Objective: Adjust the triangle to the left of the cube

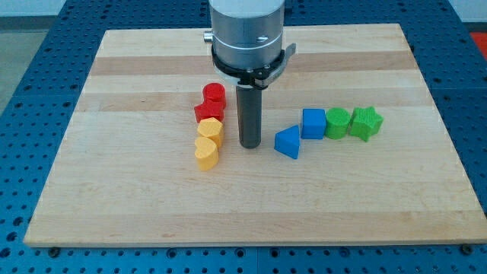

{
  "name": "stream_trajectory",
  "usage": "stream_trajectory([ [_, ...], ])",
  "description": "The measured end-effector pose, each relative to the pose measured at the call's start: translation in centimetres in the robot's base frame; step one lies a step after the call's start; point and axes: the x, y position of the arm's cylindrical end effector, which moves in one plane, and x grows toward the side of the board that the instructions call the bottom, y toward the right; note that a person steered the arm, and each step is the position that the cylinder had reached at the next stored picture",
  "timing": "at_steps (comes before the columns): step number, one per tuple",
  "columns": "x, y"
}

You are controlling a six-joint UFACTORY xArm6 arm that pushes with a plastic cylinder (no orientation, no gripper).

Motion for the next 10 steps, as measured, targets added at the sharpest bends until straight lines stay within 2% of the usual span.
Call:
stream_trajectory([
  [2, 1.9, 0.0],
  [4, 3.6, 2.9],
  [6, 3.6, 7.2],
  [10, 2.1, 6.3],
])
